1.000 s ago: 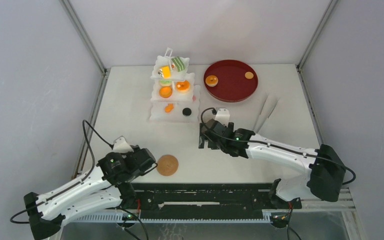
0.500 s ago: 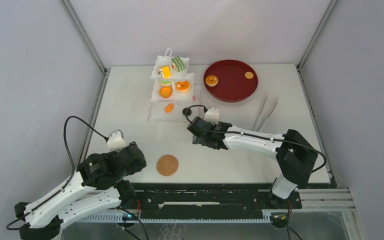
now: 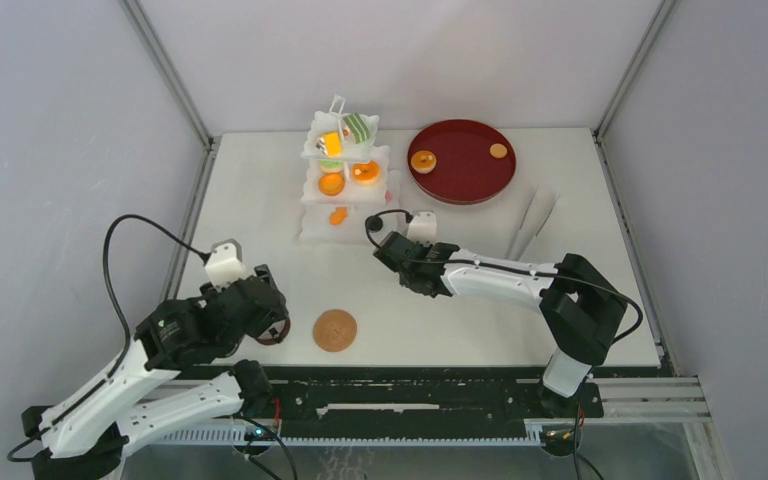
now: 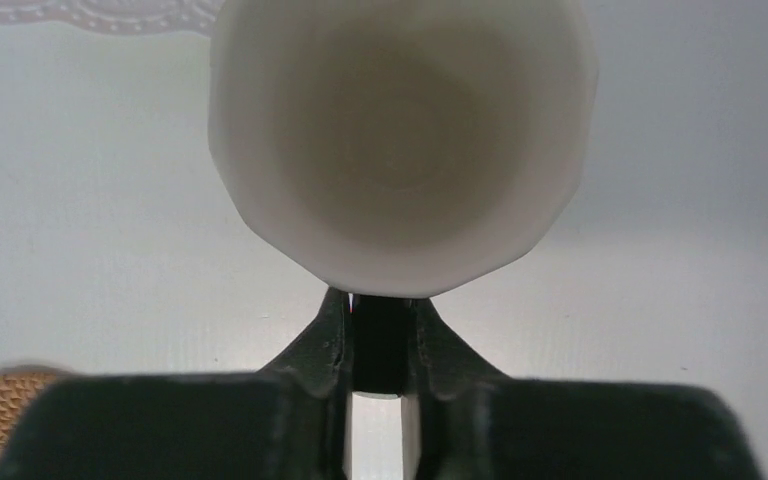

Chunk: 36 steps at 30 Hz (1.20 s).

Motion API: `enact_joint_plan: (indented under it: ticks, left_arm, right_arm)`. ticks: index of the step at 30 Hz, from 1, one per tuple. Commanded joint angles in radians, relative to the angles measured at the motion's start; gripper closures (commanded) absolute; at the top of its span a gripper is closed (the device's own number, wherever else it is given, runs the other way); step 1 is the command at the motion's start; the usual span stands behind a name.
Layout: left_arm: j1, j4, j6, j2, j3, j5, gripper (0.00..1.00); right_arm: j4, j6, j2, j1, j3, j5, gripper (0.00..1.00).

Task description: Serve the afternoon tea

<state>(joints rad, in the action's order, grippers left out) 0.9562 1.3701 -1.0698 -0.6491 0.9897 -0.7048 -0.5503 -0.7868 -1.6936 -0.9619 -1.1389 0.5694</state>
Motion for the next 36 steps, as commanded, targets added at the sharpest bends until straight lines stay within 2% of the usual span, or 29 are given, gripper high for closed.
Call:
enact_joint_plan:
  ticks: [1,4,6,13,16,21,27,36]
  left_arm:
    - [-0.058,-0.076,0.151,-0.021,0.057,-0.013,0.24]
    - [-0.182,-0.138,0.257,-0.016,0.041,0.039,0.24]
    - [-0.285,-0.2,0.336,-0.015,0.039,0.09,0.23]
    - [-0.661,-0.319,0.49,-0.049,0.112,0.248,0.19]
    - [-0.75,-0.331,0.52,-0.07,0.128,0.294,0.19]
    - [-0.801,-0.338,0.545,-0.073,0.121,0.297,0.19]
    - [-0.814,-0.344,0.546,-0.063,0.11,0.293,0.11]
    - [-0.819,-0.345,0.546,-0.058,0.095,0.302,0.1]
  right_arm:
    - [0.052,0.134,0.065,-0.028,-0.04,0.024,1.0]
    - [0.132,0.288,0.128,-0.107,-0.01,0.005,1.0]
    - [0.2,0.387,0.187,-0.165,0.027,-0.059,1.0]
    - [0.32,0.492,0.249,-0.315,0.052,-0.228,1.0]
    - [0.347,0.494,0.231,-0.352,0.049,-0.294,1.0]
    - [0.369,0.467,0.172,-0.37,0.045,-0.344,1.0]
    - [0.381,0.455,0.107,-0.379,0.02,-0.366,1.0]
    - [0.34,0.465,0.038,-0.386,-0.026,-0.338,1.0]
